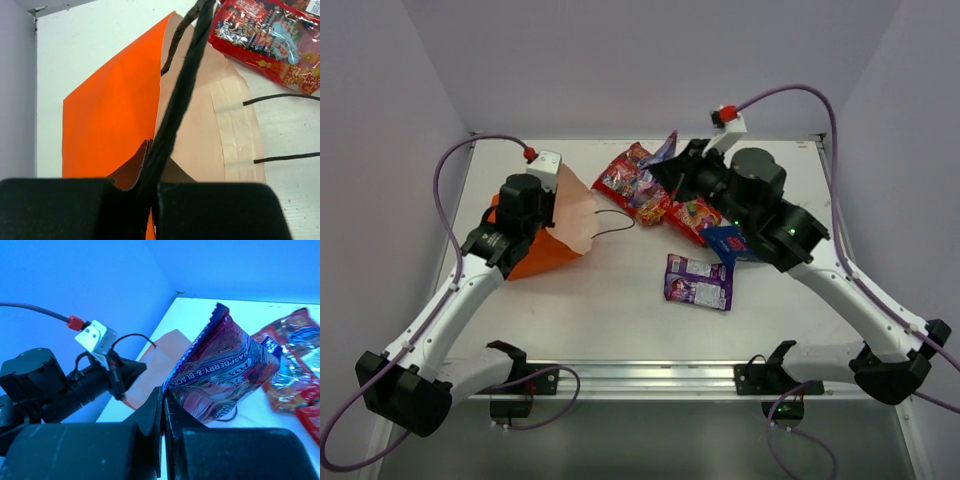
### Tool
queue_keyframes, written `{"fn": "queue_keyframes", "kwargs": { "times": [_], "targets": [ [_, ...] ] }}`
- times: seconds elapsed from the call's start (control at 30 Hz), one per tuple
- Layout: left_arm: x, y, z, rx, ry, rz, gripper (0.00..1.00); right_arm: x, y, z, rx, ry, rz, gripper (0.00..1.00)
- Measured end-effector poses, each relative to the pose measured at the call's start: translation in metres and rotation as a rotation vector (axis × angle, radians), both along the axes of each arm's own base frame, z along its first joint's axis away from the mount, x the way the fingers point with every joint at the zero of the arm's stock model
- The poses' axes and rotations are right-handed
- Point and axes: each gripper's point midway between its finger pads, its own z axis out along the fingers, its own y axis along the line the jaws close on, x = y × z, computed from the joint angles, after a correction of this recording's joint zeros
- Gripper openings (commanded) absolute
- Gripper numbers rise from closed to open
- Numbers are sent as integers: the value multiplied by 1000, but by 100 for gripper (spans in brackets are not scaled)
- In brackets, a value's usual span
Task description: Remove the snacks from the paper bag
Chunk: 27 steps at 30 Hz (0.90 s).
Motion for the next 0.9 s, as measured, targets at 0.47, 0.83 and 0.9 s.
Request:
{"fn": "queue_keyframes", "kwargs": {
  "times": [0.47, 0.83, 0.9],
  "targets": [
    [37, 27, 82, -96, -141, 165, 0, -24, 15, -156, -215, 319, 190, 0],
    [63, 51, 90, -254, -129, 212, 0, -43, 70, -267, -194, 589, 429, 86],
    [65, 47, 86, -274, -114, 197, 0, -36, 57, -286, -199, 640, 384, 96]
  ]
}}
